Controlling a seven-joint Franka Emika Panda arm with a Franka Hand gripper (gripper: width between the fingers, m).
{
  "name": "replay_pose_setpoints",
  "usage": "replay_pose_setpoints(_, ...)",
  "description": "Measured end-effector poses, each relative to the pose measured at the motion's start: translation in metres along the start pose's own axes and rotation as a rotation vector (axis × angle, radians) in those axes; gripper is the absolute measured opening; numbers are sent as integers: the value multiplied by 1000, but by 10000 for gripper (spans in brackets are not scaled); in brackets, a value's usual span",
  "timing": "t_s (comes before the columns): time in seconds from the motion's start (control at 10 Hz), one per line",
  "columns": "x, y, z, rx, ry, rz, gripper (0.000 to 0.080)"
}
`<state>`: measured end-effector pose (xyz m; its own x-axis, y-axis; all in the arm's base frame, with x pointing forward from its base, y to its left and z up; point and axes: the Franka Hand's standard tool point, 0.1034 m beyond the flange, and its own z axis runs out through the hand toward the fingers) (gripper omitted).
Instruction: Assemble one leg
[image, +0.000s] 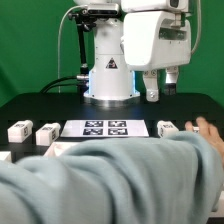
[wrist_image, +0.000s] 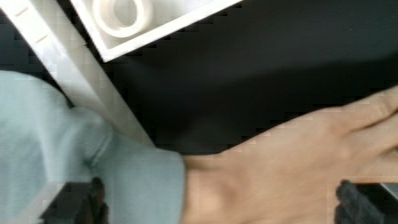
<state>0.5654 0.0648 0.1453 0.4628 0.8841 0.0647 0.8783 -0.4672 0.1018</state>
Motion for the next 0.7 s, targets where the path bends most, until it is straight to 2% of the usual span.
replay_pose_setpoints(0.7,0,0,1,2,-1,-1,650)
